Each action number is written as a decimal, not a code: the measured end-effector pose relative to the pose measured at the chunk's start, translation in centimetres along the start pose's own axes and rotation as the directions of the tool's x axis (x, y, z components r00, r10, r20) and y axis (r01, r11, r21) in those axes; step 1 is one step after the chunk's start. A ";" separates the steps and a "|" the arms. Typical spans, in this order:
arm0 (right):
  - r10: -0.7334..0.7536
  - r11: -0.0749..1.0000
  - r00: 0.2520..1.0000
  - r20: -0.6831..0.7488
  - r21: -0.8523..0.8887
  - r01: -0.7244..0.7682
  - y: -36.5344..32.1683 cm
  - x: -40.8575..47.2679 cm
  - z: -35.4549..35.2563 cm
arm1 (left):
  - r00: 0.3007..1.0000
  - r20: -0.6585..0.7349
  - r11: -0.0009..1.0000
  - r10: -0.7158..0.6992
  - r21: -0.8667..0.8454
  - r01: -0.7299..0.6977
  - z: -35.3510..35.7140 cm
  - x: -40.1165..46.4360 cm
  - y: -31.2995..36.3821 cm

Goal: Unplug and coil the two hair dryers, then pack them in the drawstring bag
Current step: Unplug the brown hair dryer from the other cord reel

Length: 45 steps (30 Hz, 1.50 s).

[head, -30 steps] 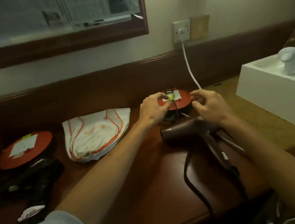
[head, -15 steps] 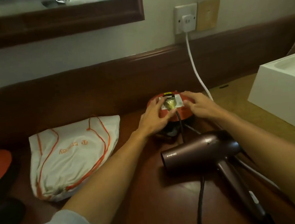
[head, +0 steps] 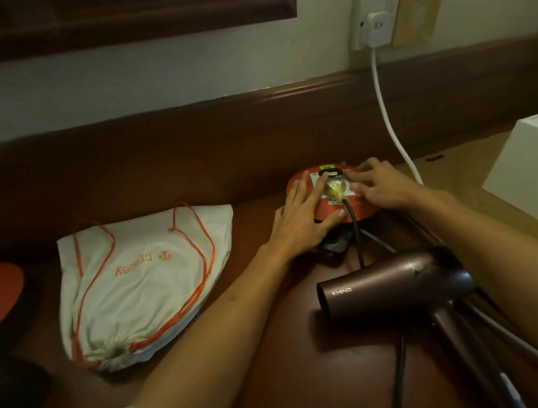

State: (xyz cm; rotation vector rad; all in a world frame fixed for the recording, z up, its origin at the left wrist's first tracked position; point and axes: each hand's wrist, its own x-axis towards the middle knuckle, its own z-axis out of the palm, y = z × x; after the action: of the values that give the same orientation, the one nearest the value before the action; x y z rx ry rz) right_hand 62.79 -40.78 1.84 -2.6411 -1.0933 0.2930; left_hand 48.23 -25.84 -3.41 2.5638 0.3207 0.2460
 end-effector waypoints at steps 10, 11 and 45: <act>0.135 0.938 0.947 -0.292 0.346 -0.027 -4.8 -0.8 0.3 | 0.993 -0.035 0.982 -0.116 -0.151 0.109 0.4 0.1 -0.5; 0.132 0.938 0.950 -0.283 0.345 -0.027 -5.6 -0.6 0.5 | 0.990 -0.030 0.975 -0.138 -0.180 0.131 0.5 0.1 -0.7; -0.208 0.961 0.975 -0.084 0.169 0.220 -13.2 -5.8 0.3 | 0.947 -0.169 0.941 -0.273 -0.251 0.226 -6.0 -8.2 -3.9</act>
State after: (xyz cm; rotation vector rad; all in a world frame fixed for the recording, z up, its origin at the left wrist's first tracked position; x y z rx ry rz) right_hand 50.02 -35.91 6.28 -2.3360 -1.2565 0.2455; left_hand 38.29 -21.93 -1.32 2.2465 0.6519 0.4224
